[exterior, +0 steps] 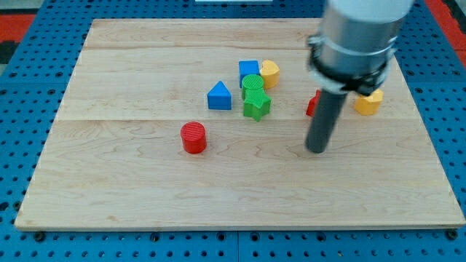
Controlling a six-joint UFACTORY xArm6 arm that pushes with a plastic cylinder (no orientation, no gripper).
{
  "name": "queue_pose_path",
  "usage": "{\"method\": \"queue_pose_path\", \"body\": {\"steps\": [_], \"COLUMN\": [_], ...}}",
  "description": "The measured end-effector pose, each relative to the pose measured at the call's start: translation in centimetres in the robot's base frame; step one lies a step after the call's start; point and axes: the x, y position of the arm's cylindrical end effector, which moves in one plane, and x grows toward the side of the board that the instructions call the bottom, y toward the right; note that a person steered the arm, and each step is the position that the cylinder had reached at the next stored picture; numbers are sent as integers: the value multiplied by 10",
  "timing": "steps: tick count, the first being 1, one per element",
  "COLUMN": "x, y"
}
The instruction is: Push the red circle to the red star
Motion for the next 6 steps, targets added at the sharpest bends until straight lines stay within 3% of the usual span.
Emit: {"method": "queue_pose_path", "body": {"steps": [2, 3, 4, 5, 6], "x": [-67, -69, -45, 55, 64], "y": [-8, 67, 58, 3, -150]}}
